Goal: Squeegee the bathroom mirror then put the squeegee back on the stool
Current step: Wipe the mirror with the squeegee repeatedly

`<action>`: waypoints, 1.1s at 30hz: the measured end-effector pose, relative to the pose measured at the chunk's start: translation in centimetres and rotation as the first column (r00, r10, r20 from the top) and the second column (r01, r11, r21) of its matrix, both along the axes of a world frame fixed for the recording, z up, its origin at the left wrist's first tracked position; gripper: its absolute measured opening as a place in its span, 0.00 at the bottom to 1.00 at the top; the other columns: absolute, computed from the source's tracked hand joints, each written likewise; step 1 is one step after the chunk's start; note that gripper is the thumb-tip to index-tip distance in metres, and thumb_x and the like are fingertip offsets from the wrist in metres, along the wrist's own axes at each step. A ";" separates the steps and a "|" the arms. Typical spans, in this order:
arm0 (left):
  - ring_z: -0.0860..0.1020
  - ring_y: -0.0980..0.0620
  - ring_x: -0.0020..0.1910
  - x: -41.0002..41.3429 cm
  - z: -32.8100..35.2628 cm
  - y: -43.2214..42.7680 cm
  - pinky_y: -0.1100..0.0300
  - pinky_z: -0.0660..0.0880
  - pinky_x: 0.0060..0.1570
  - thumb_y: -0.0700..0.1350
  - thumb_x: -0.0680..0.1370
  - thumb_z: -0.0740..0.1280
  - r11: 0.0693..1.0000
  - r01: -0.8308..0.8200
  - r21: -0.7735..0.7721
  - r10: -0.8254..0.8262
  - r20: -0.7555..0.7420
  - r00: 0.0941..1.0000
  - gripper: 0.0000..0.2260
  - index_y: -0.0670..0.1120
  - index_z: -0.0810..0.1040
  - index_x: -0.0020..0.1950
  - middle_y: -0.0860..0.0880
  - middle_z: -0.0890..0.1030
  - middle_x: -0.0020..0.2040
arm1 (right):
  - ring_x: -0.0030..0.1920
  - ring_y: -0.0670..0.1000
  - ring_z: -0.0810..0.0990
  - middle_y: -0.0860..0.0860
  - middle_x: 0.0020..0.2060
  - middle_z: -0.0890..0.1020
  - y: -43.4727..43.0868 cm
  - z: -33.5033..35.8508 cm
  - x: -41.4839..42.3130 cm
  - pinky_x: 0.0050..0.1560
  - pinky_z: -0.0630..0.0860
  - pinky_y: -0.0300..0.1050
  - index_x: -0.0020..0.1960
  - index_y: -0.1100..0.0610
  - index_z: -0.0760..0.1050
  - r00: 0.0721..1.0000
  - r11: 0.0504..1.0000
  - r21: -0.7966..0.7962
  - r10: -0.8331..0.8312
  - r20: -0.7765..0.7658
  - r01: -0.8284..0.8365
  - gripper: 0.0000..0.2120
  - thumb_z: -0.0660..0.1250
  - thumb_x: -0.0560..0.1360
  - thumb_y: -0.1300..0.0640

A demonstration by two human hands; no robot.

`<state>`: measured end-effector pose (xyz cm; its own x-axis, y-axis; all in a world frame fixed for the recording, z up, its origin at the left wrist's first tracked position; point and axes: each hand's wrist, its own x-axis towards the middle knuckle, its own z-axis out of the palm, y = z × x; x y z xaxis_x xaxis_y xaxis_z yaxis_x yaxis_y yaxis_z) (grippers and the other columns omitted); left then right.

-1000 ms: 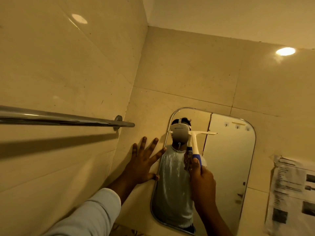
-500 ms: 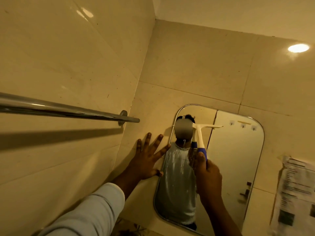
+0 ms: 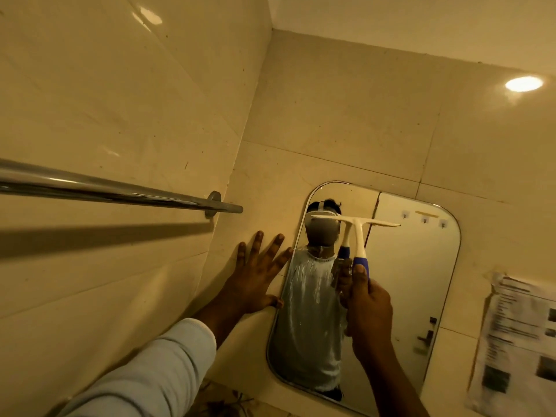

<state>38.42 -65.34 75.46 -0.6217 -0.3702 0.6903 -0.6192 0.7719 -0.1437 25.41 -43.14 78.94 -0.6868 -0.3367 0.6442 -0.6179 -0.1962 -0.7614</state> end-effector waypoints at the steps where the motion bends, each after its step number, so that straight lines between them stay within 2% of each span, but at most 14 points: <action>1: 0.27 0.32 0.80 0.0 0.0 0.0 0.23 0.39 0.76 0.77 0.71 0.67 1.000 -0.001 -0.001 0.001 -0.001 1.000 0.59 0.58 0.29 0.83 0.49 0.26 0.83 | 0.35 0.55 0.82 0.54 0.35 0.82 0.0 -0.5 -0.2 0.33 0.81 0.53 0.52 0.54 0.79 1.000 1.000 0.012 -0.014 -0.020 0.015 0.24 0.57 0.80 0.35; 3: 0.28 0.31 0.81 0.1 0.0 0.1 0.23 0.41 0.76 0.78 0.71 0.66 1.000 -0.007 0.005 0.007 0.006 1.000 0.59 0.57 0.30 0.84 0.48 0.27 0.84 | 0.30 0.53 0.80 0.54 0.32 0.82 0.2 -2.1 -0.6 0.29 0.81 0.51 0.52 0.55 0.79 0.999 0.999 0.047 -0.025 -0.046 0.027 0.23 0.57 0.80 0.36; 6: 0.25 0.32 0.79 0.0 0.3 0.4 0.24 0.38 0.77 0.76 0.72 0.67 0.999 -0.030 0.019 0.029 0.034 0.999 0.59 0.57 0.27 0.82 0.49 0.23 0.82 | 0.33 0.55 0.81 0.54 0.33 0.82 0.8 -4.9 -0.4 0.34 0.82 0.57 0.46 0.53 0.78 0.999 0.990 0.136 -0.022 -0.039 0.027 0.20 0.56 0.80 0.39; 9: 0.23 0.34 0.78 -0.1 0.5 0.6 0.26 0.37 0.78 0.74 0.73 0.68 0.998 -0.032 0.056 0.030 0.037 0.999 0.59 0.58 0.26 0.82 0.50 0.21 0.80 | 0.37 0.53 0.81 0.54 0.35 0.82 1.5 -6.9 0.5 0.36 0.78 0.48 0.47 0.53 0.78 1.000 0.981 0.195 -0.004 -0.017 0.007 0.25 0.53 0.76 0.34; 13: 0.24 0.34 0.79 0.0 0.3 0.4 0.25 0.39 0.77 0.75 0.72 0.69 0.999 -0.008 0.048 0.006 0.029 1.000 0.59 0.58 0.28 0.83 0.50 0.22 0.81 | 0.34 0.55 0.80 0.58 0.34 0.82 1.4 -5.7 1.3 0.34 0.77 0.48 0.45 0.55 0.78 0.999 0.989 0.139 0.039 0.036 -0.044 0.23 0.56 0.80 0.39; 15: 0.24 0.33 0.79 0.0 0.3 0.3 0.25 0.38 0.77 0.76 0.72 0.67 0.999 -0.025 0.040 0.023 0.040 0.999 0.59 0.57 0.26 0.82 0.50 0.21 0.81 | 0.32 0.54 0.79 0.60 0.35 0.82 0.8 -4.0 1.5 0.32 0.77 0.47 0.45 0.57 0.78 0.999 0.992 0.114 0.054 0.001 -0.054 0.22 0.56 0.81 0.41; 19: 0.24 0.32 0.79 -0.1 0.4 0.4 0.24 0.39 0.77 0.77 0.72 0.66 0.999 -0.033 0.040 0.032 0.047 0.998 0.60 0.56 0.24 0.81 0.49 0.21 0.80 | 0.34 0.54 0.80 0.57 0.34 0.82 -0.2 -2.9 1.1 0.31 0.76 0.43 0.47 0.56 0.79 0.998 0.994 0.109 0.020 -0.064 -0.013 0.22 0.56 0.82 0.41; 24: 0.23 0.33 0.78 -0.2 0.5 0.4 0.26 0.36 0.77 0.76 0.72 0.67 0.998 -0.034 0.050 0.031 0.056 0.998 0.59 0.57 0.26 0.82 0.50 0.20 0.80 | 0.37 0.51 0.81 0.52 0.35 0.82 0.7 -6.1 0.6 0.35 0.78 0.46 0.47 0.52 0.78 0.998 0.980 0.194 -0.029 -0.049 0.038 0.24 0.53 0.79 0.36; 27: 0.22 0.34 0.78 -0.1 0.5 0.3 0.26 0.35 0.77 0.76 0.72 0.67 0.998 -0.025 0.062 0.023 0.042 0.999 0.59 0.58 0.27 0.82 0.50 0.21 0.80 | 0.37 0.53 0.81 0.53 0.33 0.82 2.0 -8.2 0.5 0.37 0.77 0.49 0.42 0.52 0.78 0.998 0.972 0.230 -0.058 0.003 0.056 0.34 0.49 0.73 0.24; 29: 0.22 0.34 0.78 -0.1 0.4 0.3 0.26 0.36 0.77 0.77 0.72 0.66 0.998 -0.036 0.060 0.034 0.045 0.998 0.59 0.58 0.26 0.82 0.50 0.20 0.80 | 0.36 0.55 0.81 0.54 0.32 0.82 2.7 -9.6 0.3 0.36 0.77 0.49 0.42 0.53 0.79 0.997 0.965 0.257 -0.063 0.055 0.047 0.39 0.48 0.67 0.19; 31: 0.22 0.33 0.78 -0.3 0.4 0.3 0.26 0.36 0.77 0.77 0.72 0.66 0.997 -0.037 0.061 0.034 0.048 0.998 0.59 0.58 0.26 0.82 0.50 0.20 0.80 | 0.33 0.56 0.80 0.55 0.31 0.81 3.4 -10.1 0.4 0.37 0.79 0.54 0.42 0.55 0.79 0.991 0.968 0.250 -0.039 0.129 0.006 0.36 0.54 0.70 0.22; 33: 0.21 0.34 0.77 -0.3 0.5 0.3 0.26 0.35 0.77 0.77 0.72 0.66 0.997 -0.033 0.073 0.029 0.051 0.998 0.59 0.58 0.26 0.82 0.50 0.20 0.80 | 0.30 0.55 0.77 0.55 0.29 0.79 3.8 -9.1 0.5 0.35 0.76 0.53 0.43 0.58 0.80 0.986 0.981 0.187 0.022 0.164 -0.053 0.31 0.58 0.72 0.30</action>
<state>38.07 -65.00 75.95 -0.6423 -0.4387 0.6285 -0.6364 0.7622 -0.1183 25.96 -39.30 69.88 -0.7603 -0.4698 0.4486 -0.4798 -0.0594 -0.8754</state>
